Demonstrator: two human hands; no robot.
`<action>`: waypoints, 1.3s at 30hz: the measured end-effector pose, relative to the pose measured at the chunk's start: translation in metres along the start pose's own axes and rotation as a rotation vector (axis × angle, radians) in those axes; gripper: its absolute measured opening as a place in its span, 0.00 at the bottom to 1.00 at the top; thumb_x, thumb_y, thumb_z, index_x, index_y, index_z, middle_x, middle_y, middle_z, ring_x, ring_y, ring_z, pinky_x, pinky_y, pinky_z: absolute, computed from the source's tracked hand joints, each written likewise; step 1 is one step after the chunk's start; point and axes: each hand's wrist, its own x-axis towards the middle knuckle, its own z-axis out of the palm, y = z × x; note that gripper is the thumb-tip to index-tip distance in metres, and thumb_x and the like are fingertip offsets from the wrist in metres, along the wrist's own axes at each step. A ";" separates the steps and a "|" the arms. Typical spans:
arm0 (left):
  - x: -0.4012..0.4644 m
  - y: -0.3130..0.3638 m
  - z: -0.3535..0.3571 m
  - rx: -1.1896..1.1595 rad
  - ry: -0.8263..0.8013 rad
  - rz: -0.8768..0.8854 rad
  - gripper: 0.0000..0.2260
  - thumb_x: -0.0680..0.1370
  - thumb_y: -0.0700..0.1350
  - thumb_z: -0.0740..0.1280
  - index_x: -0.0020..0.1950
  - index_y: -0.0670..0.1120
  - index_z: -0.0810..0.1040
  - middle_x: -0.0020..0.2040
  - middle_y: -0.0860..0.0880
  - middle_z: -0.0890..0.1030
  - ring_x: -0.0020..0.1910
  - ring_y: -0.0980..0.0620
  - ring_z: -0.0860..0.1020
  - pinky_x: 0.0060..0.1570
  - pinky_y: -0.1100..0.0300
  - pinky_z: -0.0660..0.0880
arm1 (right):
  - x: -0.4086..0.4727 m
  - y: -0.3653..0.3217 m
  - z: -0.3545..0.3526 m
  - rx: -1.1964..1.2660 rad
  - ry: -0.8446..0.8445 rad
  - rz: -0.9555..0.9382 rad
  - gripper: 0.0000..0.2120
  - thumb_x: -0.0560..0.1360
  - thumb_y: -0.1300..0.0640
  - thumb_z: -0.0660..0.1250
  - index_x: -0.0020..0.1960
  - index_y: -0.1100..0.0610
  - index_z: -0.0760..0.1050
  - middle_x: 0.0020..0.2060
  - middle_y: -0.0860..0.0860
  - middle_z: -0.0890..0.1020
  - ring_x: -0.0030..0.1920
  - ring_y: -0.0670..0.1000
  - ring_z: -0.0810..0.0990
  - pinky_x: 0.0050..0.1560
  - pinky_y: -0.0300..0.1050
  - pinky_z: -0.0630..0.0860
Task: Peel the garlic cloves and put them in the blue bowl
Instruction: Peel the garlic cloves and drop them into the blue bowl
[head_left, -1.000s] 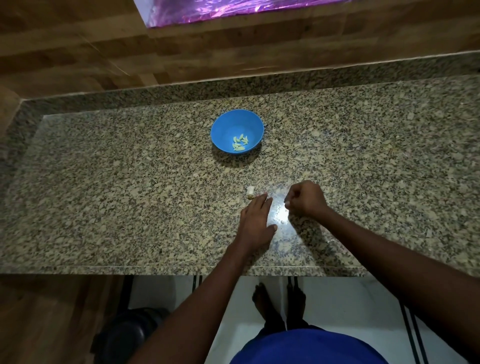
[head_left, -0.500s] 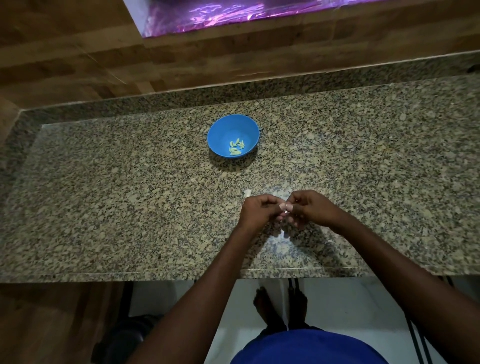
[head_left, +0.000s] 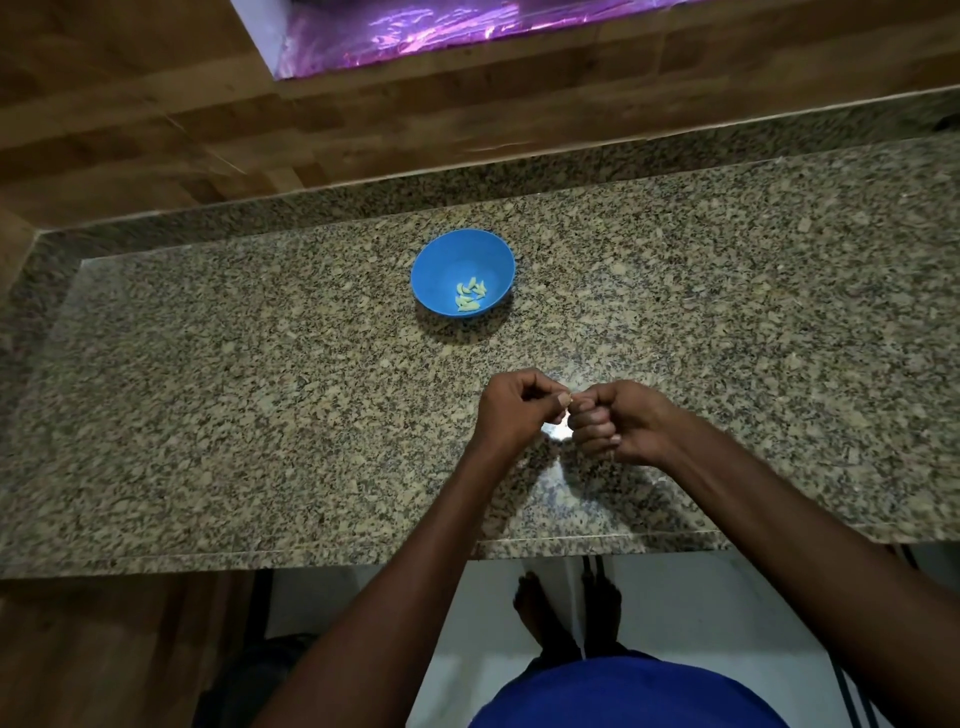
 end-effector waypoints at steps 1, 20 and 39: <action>0.001 0.001 -0.002 0.026 -0.011 0.011 0.02 0.75 0.33 0.73 0.43 0.38 0.84 0.37 0.37 0.83 0.34 0.49 0.80 0.40 0.53 0.80 | -0.002 -0.001 0.001 -0.012 0.009 0.006 0.14 0.78 0.63 0.51 0.33 0.55 0.63 0.23 0.47 0.59 0.20 0.44 0.56 0.21 0.37 0.52; 0.005 0.008 0.000 -0.217 -0.028 -0.224 0.01 0.76 0.30 0.71 0.46 0.34 0.82 0.36 0.43 0.85 0.34 0.51 0.83 0.40 0.61 0.82 | -0.008 -0.001 0.008 -0.422 0.254 -0.295 0.13 0.79 0.65 0.57 0.37 0.61 0.72 0.25 0.53 0.73 0.22 0.46 0.67 0.19 0.35 0.61; 0.003 -0.017 0.000 0.128 0.017 -0.069 0.01 0.74 0.37 0.76 0.45 0.41 0.85 0.37 0.44 0.85 0.33 0.51 0.82 0.37 0.58 0.79 | 0.011 0.007 -0.018 -0.254 0.163 -0.093 0.13 0.82 0.61 0.52 0.40 0.56 0.67 0.26 0.48 0.66 0.23 0.45 0.61 0.20 0.35 0.57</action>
